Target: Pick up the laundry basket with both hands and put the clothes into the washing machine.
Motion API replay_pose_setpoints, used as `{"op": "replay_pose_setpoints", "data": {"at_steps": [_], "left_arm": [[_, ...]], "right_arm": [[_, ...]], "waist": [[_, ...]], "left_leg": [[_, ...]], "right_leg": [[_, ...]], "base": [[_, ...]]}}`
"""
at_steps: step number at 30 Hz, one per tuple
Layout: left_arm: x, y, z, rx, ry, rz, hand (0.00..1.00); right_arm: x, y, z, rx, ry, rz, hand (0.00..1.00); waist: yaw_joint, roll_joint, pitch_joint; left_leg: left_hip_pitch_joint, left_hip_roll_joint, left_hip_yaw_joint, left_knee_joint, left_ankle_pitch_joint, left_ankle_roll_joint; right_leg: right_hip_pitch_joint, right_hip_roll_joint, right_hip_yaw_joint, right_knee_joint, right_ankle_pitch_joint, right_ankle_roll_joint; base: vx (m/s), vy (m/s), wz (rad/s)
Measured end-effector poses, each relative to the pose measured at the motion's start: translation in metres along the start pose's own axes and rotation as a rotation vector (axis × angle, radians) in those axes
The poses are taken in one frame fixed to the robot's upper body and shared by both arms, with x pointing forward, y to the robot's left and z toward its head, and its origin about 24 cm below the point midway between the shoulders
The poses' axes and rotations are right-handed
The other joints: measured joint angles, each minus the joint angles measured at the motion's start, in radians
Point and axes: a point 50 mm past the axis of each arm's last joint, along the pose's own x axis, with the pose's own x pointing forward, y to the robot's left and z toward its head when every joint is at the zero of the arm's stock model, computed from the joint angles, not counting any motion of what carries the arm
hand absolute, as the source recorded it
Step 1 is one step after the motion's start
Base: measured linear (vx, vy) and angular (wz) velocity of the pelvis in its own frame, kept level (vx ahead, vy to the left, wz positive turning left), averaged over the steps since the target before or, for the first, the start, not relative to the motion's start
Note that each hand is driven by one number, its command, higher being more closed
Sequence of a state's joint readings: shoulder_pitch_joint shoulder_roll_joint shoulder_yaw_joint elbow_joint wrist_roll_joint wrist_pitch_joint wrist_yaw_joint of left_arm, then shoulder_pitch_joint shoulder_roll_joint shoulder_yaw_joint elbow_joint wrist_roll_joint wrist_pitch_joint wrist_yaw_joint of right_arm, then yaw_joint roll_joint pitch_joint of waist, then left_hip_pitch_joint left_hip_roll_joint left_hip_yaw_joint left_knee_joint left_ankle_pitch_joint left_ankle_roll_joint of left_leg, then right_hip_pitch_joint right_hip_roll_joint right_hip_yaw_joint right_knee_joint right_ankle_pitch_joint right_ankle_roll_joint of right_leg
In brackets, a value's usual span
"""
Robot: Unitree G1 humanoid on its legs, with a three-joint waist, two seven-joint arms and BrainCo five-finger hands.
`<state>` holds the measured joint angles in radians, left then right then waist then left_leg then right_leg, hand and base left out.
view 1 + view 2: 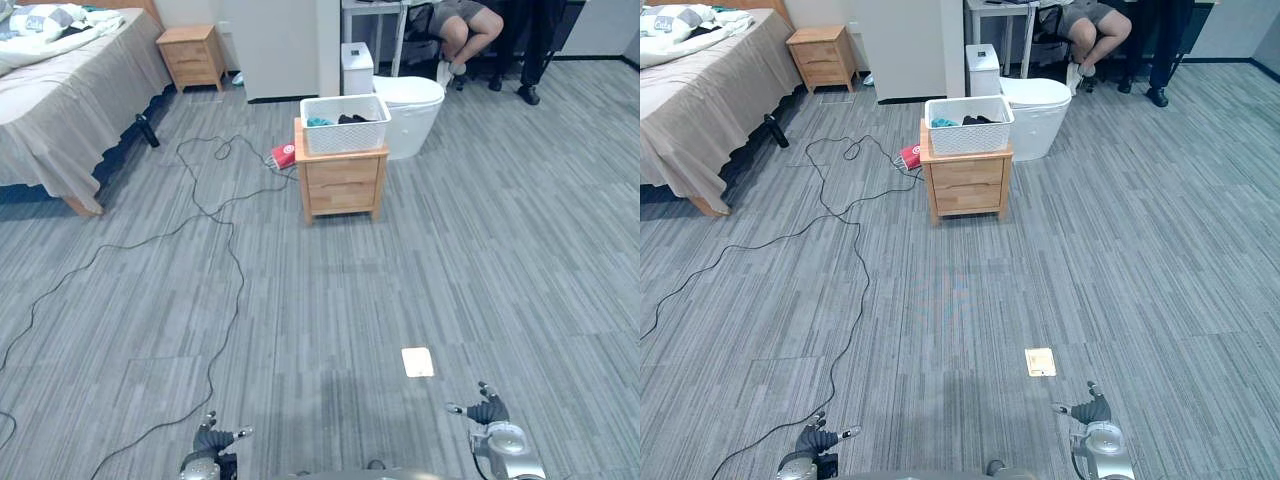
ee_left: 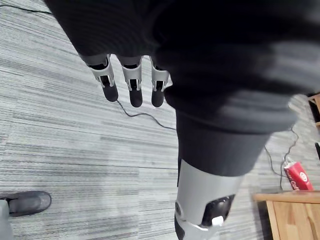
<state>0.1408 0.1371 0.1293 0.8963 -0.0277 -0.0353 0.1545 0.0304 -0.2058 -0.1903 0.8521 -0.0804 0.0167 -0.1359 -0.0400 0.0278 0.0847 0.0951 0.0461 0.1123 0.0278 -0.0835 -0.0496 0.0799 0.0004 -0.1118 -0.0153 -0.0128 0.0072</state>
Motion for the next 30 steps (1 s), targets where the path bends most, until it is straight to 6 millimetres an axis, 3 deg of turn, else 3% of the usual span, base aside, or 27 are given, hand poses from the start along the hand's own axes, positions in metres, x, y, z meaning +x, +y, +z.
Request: {"op": "replay_pose_setpoints", "data": {"at_steps": [5,15,20,23,26,27,30], "left_arm": [[0.0,0.002,0.0,0.005,0.007,0.005,0.0],[0.001,0.001,0.008,-0.009,-0.023,0.001,0.0],[0.001,0.001,0.022,-0.048,-0.079,-0.002,0.0],[0.0,0.0,0.032,-0.065,-0.123,-0.004,0.0],[-0.001,-0.001,0.042,-0.088,-0.167,-0.01,0.0],[-0.002,0.0,0.046,-0.098,-0.183,-0.01,0.0],[-0.002,0.002,0.045,-0.097,-0.183,-0.002,0.0]], "right_arm": [[0.0,0.0,0.0,0.043,0.007,-0.002,0.0],[0.0,-0.006,0.001,0.101,0.007,-0.064,0.0],[0.0,-0.003,0.001,0.147,0.011,-0.066,0.0],[0.002,0.0,0.012,0.174,-0.015,-0.059,0.0],[0.004,-0.001,0.022,0.18,-0.049,-0.063,0.0],[0.003,0.0,0.02,0.179,-0.042,-0.062,0.0],[0.002,0.004,0.017,0.174,-0.035,-0.047,0.0]], "waist": [[0.001,-0.005,-0.001],[0.001,-0.017,0.005],[0.004,-0.029,0.014],[0.013,-0.029,0.025],[0.025,-0.014,0.049],[0.028,-0.018,0.055],[0.025,-0.021,0.077]], "left_leg": [[-0.02,-0.003,0.002,-0.029,0.017,0.019],[-0.02,-0.01,0.0,-0.049,0.021,0.02],[-0.039,-0.011,0.003,-0.039,0.018,0.019],[-0.101,-0.01,0.029,0.033,-0.02,0.025],[-0.135,-0.004,0.058,0.137,-0.111,0.054],[-0.142,-0.012,0.061,0.176,-0.15,0.065],[-0.123,-0.033,0.052,0.226,-0.224,0.101]], "right_leg": [[-0.016,0.002,-0.001,-0.039,0.028,0.002],[-0.014,-0.004,-0.01,-0.056,0.024,0.007],[-0.029,-0.009,-0.016,-0.047,0.013,0.024],[-0.081,-0.014,0.006,-0.016,0.005,0.034],[-0.157,-0.031,0.019,0.162,-0.098,0.074],[-0.211,-0.054,0.016,0.299,-0.159,0.112],[-0.367,-0.127,-0.052,0.688,-0.17,0.093]], "base": [[-0.01,-0.001,0.0],[0.0,0.0,0.0],[0.01,-0.001,0.03],[0.0,0.02,-0.17],[0.01,0.068,-0.2],[0.0,0.109,-0.17],[0.09,0.127,-0.03]]}}
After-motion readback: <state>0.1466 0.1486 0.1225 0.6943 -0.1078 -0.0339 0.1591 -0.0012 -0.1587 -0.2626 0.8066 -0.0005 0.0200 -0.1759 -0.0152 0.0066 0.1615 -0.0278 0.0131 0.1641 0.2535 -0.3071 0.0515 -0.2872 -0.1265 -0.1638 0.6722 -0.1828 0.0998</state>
